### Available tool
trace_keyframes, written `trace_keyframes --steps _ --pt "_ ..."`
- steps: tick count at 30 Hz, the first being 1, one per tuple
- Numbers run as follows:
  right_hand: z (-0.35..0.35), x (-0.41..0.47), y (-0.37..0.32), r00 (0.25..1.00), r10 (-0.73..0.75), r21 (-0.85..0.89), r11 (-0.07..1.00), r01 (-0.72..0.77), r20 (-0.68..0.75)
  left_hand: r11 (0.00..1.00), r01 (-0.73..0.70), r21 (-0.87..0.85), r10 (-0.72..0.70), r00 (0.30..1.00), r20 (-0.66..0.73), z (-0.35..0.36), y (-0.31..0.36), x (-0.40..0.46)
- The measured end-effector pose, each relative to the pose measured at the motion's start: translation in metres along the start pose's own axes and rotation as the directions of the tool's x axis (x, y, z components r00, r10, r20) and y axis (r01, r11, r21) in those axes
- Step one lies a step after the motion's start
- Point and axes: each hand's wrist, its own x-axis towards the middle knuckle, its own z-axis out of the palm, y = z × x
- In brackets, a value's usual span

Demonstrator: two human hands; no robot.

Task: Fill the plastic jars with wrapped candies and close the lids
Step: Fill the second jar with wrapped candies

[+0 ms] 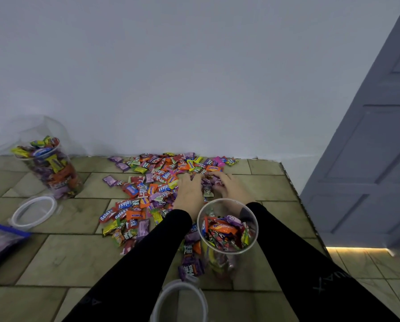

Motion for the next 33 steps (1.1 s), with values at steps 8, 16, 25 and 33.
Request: trace_keyframes --steps 8,16,25,33 --pt "-0.017 -0.017 -0.008 0.992 -0.03 0.089 0.995 0.041 -0.121 0.986 -0.016 -0.165 -0.006 0.991 -0.135 -0.024 0.016 -0.004" --pt "-0.049 -0.038 -0.039 0.964 0.003 0.179 0.983 0.047 -0.265 0.949 -0.1 -0.299 0.053 0.985 -0.162 -0.055 0.042 -0.027" --pt "-0.079 -0.078 -0.092 0.917 -0.024 0.27 0.952 0.142 -0.398 0.905 -0.27 -0.328 0.174 0.94 -0.294 -0.089 0.061 -0.062" --pt "-0.084 -0.098 -0.132 0.818 0.015 0.422 0.861 0.282 -0.576 0.832 -0.353 -0.428 0.168 0.895 -0.412 -0.108 0.073 -0.093"
